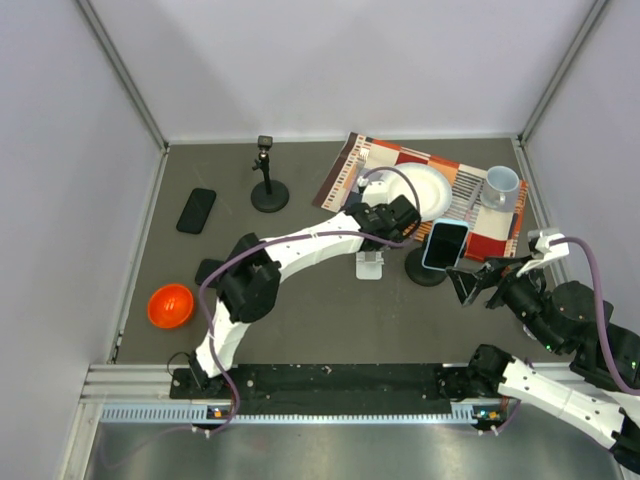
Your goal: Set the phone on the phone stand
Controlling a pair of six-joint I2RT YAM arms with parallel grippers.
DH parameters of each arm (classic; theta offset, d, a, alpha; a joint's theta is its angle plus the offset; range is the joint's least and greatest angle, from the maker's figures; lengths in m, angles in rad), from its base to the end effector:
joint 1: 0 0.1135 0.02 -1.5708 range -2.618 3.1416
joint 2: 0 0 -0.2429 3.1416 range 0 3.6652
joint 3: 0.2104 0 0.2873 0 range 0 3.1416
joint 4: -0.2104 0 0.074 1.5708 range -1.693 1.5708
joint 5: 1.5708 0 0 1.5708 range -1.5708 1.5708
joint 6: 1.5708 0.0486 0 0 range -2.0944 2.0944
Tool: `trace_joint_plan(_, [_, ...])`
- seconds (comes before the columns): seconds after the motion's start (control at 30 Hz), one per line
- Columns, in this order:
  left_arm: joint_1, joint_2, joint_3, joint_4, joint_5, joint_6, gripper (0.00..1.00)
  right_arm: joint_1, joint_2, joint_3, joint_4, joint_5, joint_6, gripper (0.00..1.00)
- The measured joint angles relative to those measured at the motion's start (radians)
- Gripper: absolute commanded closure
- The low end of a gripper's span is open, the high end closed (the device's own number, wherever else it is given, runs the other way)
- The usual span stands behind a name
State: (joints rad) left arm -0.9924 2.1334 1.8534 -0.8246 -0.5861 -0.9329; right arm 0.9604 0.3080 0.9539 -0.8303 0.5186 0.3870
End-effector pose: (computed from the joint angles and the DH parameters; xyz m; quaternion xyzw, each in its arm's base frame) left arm 0.2891 -0.3936 0.1967 -0.0390 0.9330 -0.0209 0.3570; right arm 0.0719 0.0608 0.3829 -0.0531 0.7595 0.2312 0.6057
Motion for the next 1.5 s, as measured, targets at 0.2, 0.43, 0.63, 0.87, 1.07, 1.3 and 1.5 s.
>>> trace_joint_plan(0.2, [0.01, -0.133, -0.05, 0.013, 0.051, 0.017, 0.02, 0.0, 0.0, 0.0, 0.0, 0.0, 0.0, 0.01])
trace_joint_plan(0.43, [0.223, -0.586, -0.457, -0.008, 0.141, -0.05, 0.02, 0.0, 0.0, 0.0, 0.0, 0.0, -0.005, 0.01])
trace_joint_plan(0.63, [0.597, -0.838, -0.676, -0.166, 0.148, -0.154, 0.02, 0.0, 0.002, -0.012, 0.007, -0.005, -0.03, 0.01])
trace_joint_plan(0.87, [0.943, -0.811, -0.706, -0.292, 0.216, -0.208, 0.02, 0.0, 0.003, -0.012, 0.024, -0.029, -0.053, 0.01])
trace_joint_plan(1.07, [1.107, -0.725, -0.783, -0.261, 0.335, -0.219, 0.01, 0.0, 0.003, -0.012, 0.029, -0.052, -0.054, 0.01])
trace_joint_plan(1.3, [1.114, -0.556, -0.776, -0.183, 0.403, -0.239, 0.01, 0.0, 0.003, -0.012, 0.03, -0.062, -0.054, 0.01])
trace_joint_plan(1.5, [1.114, -0.495, -0.768, -0.146, 0.44, -0.275, 0.01, 0.0, 0.003, -0.012, 0.03, -0.065, -0.054, 0.01])
